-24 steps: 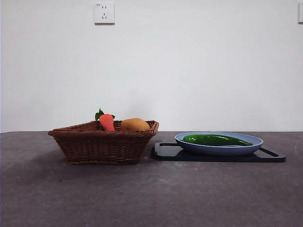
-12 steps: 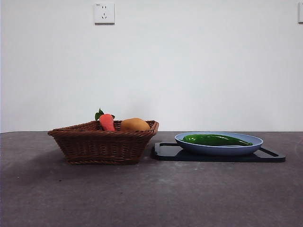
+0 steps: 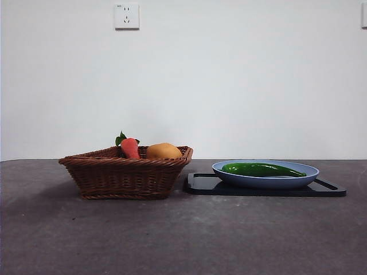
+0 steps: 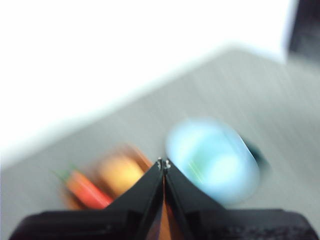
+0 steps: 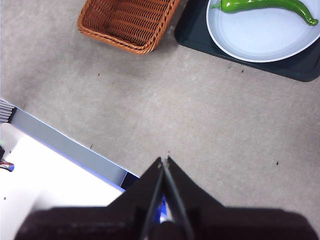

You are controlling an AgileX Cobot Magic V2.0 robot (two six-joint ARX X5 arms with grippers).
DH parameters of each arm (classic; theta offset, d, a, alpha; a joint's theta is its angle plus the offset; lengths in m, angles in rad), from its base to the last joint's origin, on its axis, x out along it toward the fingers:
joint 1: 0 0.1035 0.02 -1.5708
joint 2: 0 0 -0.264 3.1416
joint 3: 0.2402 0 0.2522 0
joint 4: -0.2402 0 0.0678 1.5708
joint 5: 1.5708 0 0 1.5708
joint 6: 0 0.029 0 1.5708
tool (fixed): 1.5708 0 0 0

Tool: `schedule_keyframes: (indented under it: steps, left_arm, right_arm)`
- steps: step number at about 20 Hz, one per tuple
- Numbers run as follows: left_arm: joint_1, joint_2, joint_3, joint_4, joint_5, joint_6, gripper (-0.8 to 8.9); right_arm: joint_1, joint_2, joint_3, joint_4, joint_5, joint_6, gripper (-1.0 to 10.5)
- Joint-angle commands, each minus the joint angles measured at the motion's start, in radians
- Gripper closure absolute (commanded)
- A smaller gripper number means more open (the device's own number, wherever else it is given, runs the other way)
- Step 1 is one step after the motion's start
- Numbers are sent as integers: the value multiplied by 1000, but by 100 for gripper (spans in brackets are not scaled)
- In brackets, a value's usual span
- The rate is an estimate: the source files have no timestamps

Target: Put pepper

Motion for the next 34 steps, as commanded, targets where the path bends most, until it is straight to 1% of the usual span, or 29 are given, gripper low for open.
schedule_keyframes:
  steps: [1,4,6,9,12,15,19,21,27,34]
  left_arm:
    - [94,-96,-92,185,3,26,806]
    - [236,-298,-358,463,0,26,806]
    - [315,-431,-539,587,-4,26,806]
    - [404,-605,-763,668,-5,26,806]
    - [452,-756,-948,671,-6,14,806]
    - [489,-877,-1096,671,-4,-54,806]
    - [512,-995,-1246,670,-3,-109,806]
    - [512,-1026,-1300,669,-3,-115,806]
    - [512,-1065,-1400,636,-3,-160,806]
    - [512,-1091,-1400,383,-2,-159,805]
  right_arm:
    - [5,7,19,5,0,5,936]
    - [5,7,19,5,0,5,936]
    - [5,7,19,5,0,5,936]
    - [5,7,19,5,0,5,936]
    - [5,7,19,5,0,5,936]
    - [5,7,19,5,0,5,936]
    - [5,7,19,5,0,5,936]
    - [5,7,19,5,0,5,936]
    - [5,7,19,5,0,5,936]
    - [5,7,19,5,0,5,936]
